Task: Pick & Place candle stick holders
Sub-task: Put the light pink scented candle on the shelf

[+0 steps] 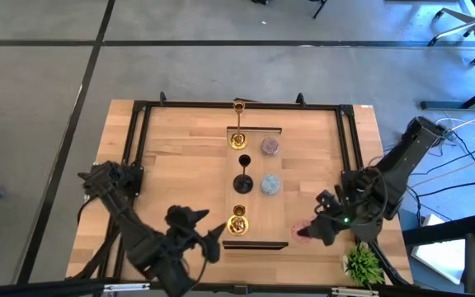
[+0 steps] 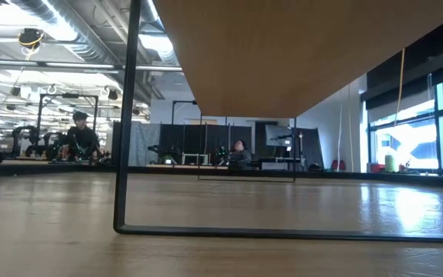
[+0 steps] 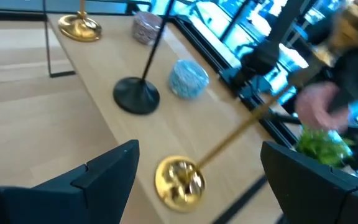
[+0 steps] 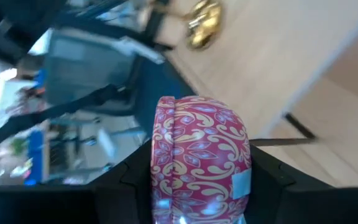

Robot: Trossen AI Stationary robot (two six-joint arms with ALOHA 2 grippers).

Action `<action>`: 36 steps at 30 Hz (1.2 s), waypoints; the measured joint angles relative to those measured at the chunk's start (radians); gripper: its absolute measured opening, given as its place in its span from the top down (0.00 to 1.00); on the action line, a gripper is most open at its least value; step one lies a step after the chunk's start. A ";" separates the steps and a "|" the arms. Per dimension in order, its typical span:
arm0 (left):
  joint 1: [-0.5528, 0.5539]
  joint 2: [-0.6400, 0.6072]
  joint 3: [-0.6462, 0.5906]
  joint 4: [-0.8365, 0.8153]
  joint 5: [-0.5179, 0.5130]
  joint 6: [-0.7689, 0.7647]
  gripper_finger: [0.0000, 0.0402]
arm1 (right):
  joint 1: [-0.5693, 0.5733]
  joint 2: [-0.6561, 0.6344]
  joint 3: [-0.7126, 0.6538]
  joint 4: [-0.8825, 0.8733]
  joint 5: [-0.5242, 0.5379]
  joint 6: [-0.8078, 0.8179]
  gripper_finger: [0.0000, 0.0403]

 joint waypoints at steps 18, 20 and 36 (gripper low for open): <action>0.165 0.000 0.000 0.097 0.010 -0.138 0.17 | -0.204 -0.300 -0.364 0.301 -0.320 -0.261 0.59; 0.165 0.000 0.000 0.103 -0.012 -0.121 0.17 | -0.241 -0.316 -0.396 0.301 -0.371 -0.189 0.59; 0.162 -0.001 0.000 -0.096 0.171 -0.134 0.23 | -0.261 -0.222 -0.322 0.265 -0.344 -0.075 0.59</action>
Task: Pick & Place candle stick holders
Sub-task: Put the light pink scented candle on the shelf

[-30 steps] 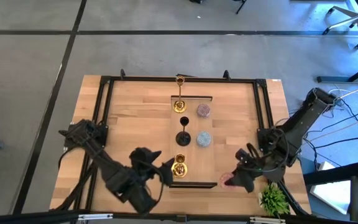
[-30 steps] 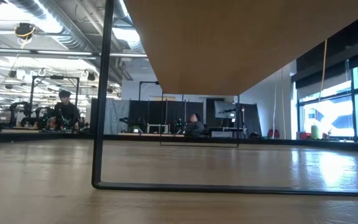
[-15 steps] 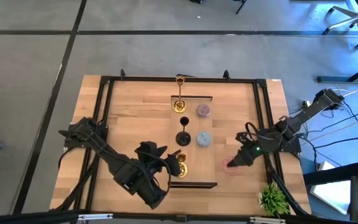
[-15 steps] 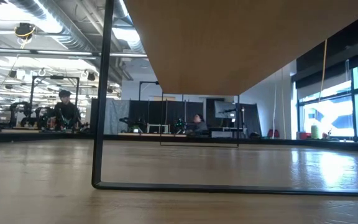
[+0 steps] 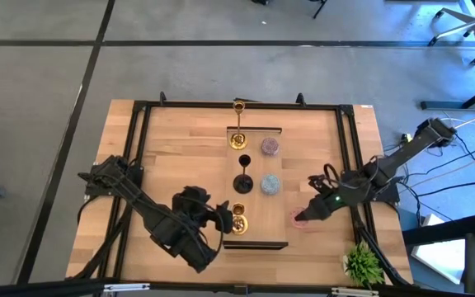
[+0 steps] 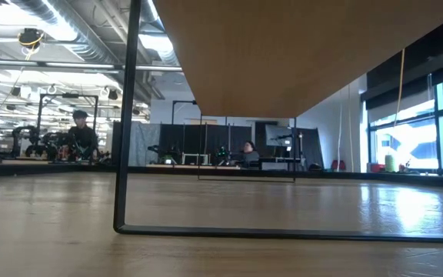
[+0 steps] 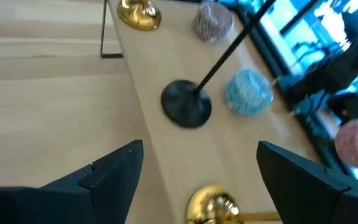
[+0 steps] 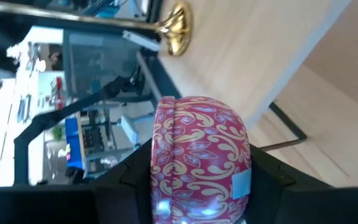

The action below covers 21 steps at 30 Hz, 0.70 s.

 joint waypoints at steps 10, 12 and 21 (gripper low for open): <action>-0.016 -0.057 -0.097 0.001 0.171 0.145 0.30 | -0.023 0.113 0.000 0.096 0.047 0.075 0.59; -0.057 -0.108 -0.172 0.001 0.204 0.165 0.32 | -0.029 0.120 0.000 0.115 0.060 0.075 0.59; -0.375 -0.489 -0.700 0.126 -0.028 -0.192 0.39 | -0.059 0.120 0.000 0.126 0.055 0.056 0.59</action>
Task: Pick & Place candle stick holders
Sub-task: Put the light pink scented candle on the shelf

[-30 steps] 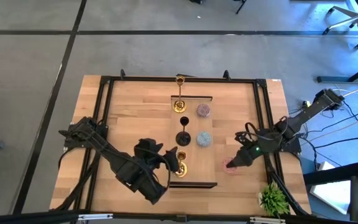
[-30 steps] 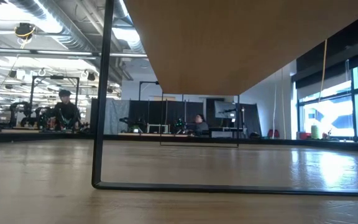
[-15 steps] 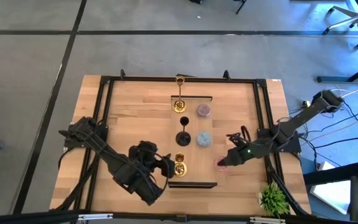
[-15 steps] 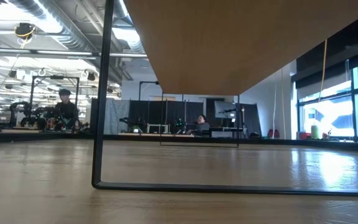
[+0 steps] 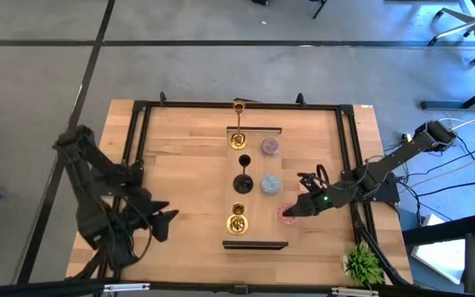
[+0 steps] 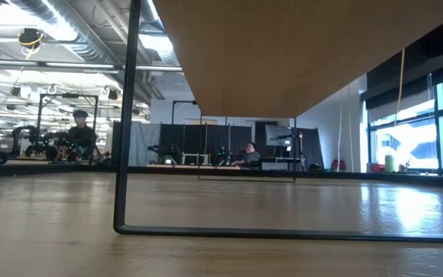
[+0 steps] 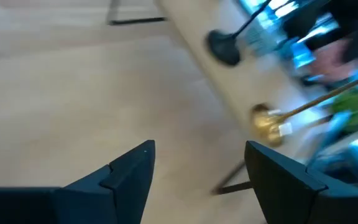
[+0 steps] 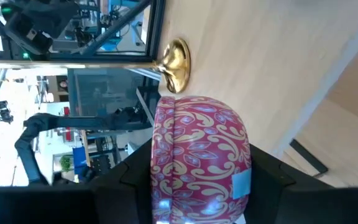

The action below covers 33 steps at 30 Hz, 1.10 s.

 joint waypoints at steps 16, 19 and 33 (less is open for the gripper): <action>0.029 -0.070 -0.162 0.192 -0.131 0.070 0.39 | -0.007 0.134 0.274 -0.324 0.034 0.100 0.59; 0.019 -0.070 -0.162 0.192 -0.121 0.072 0.39 | 0.015 0.215 0.377 -0.351 0.035 0.097 0.59; -0.025 -0.069 -0.162 0.197 -0.149 0.092 0.39 | 0.167 0.387 0.457 -0.422 0.275 0.393 0.59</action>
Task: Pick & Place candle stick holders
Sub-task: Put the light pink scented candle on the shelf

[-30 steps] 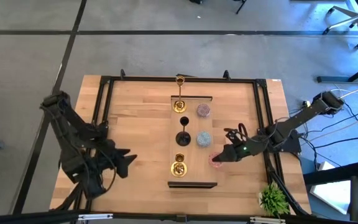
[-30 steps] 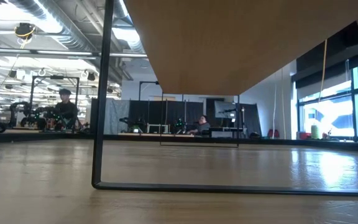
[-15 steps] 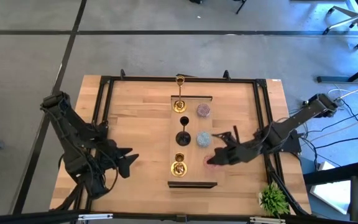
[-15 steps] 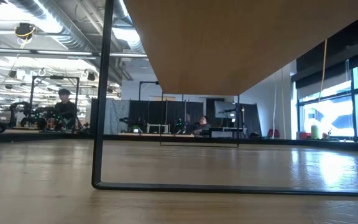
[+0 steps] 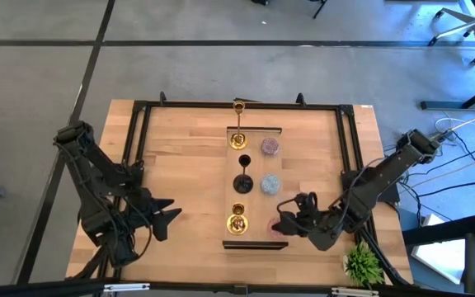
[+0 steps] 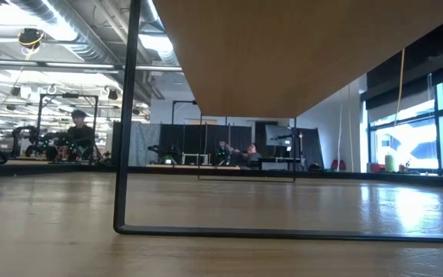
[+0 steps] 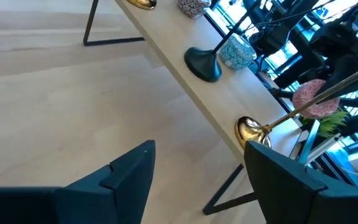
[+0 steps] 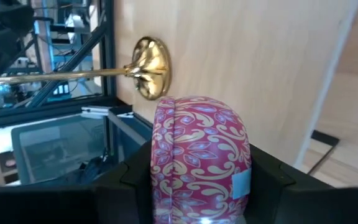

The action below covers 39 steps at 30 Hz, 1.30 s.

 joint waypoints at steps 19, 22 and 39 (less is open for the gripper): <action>0.000 0.000 0.000 0.000 -0.001 0.019 0.39 | -0.019 0.002 0.000 -0.097 -0.022 0.025 0.57; 0.000 0.000 0.000 0.000 -0.001 0.019 0.39 | -0.021 0.007 0.000 -0.096 -0.049 0.022 0.57; -0.021 0.001 0.000 0.018 -0.002 0.027 0.39 | -0.031 0.032 -0.001 -0.063 -0.057 -0.004 0.42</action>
